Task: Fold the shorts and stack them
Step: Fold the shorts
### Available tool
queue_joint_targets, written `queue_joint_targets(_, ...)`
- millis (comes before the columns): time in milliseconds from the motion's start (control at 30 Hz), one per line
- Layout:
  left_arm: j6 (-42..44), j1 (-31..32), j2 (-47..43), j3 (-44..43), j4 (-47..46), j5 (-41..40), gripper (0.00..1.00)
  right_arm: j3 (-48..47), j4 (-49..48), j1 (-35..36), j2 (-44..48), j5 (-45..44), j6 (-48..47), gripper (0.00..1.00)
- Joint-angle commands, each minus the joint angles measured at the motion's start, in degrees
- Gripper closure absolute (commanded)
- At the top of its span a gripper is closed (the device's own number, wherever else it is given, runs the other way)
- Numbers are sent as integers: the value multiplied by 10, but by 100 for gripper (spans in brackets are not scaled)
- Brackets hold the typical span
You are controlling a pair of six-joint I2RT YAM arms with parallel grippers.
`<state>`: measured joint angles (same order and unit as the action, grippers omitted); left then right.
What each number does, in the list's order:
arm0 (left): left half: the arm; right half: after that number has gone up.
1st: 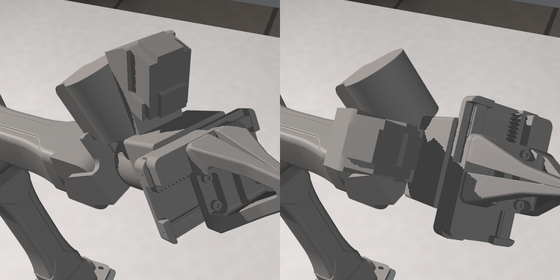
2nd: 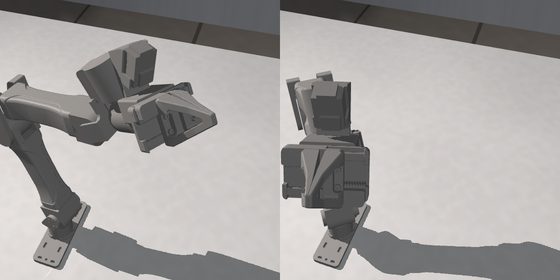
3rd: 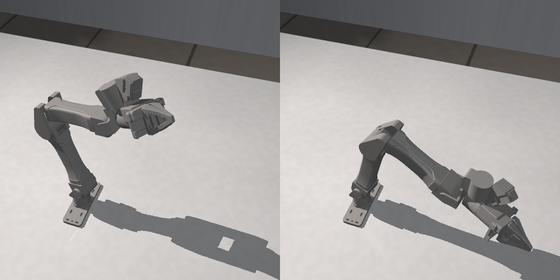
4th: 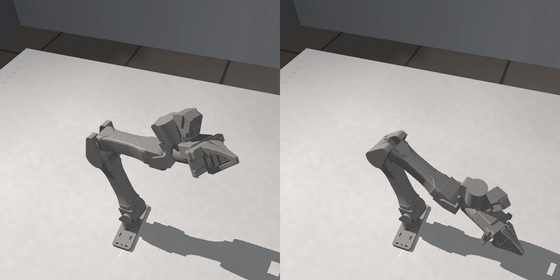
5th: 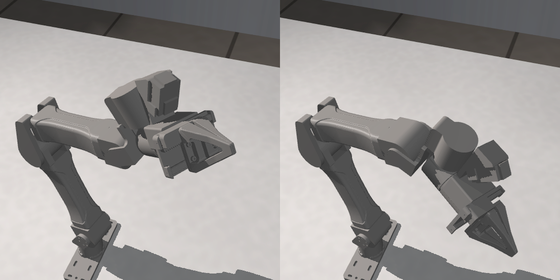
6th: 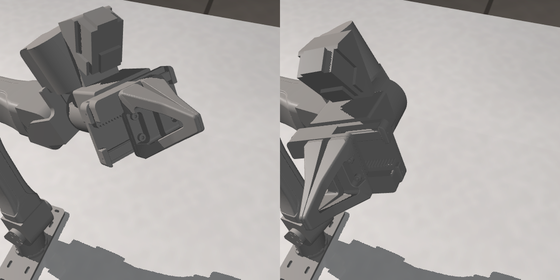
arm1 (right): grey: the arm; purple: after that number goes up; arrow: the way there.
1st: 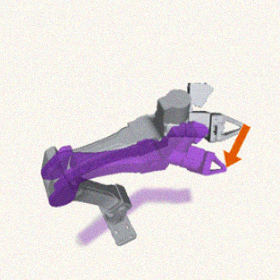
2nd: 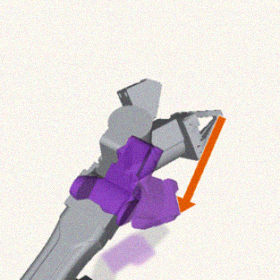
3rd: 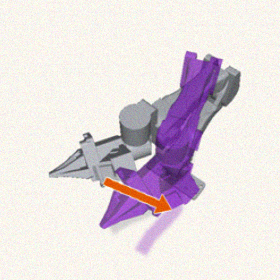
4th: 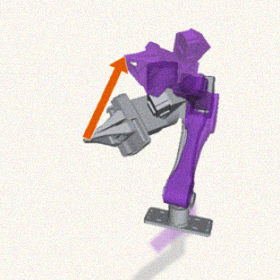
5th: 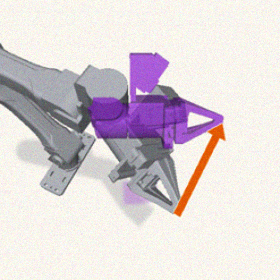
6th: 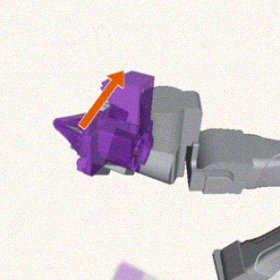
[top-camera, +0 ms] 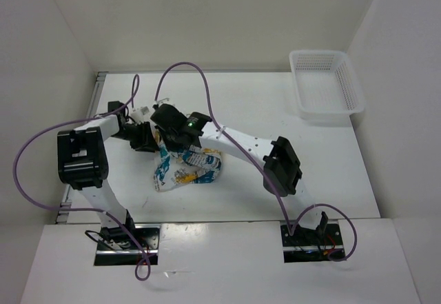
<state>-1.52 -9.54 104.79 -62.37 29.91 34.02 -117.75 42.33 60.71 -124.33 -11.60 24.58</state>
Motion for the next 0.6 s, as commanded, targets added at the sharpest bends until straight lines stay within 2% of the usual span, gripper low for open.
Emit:
queue_joint_targets(0,15,-15,-42,-39,30,30,61,-39,-1,1,-16,7,-1,100)
queue_joint_targets(267,15,-43,-78,-57,53,71,61,-154,17,13,-99,26,-30,100)
queue_joint_targets(367,15,-58,-94,-57,59,77,61,-169,22,13,-123,38,-30,91)
queue_joint_targets(433,15,-72,-105,-57,59,77,61,-178,22,13,-123,38,-25,50)
queue_joint_targets(500,15,-88,-119,-71,59,65,61,-201,22,13,-117,38,-25,17)
queue_joint_targets(567,15,-108,-119,-78,65,65,61,-216,17,13,-100,38,-30,7)
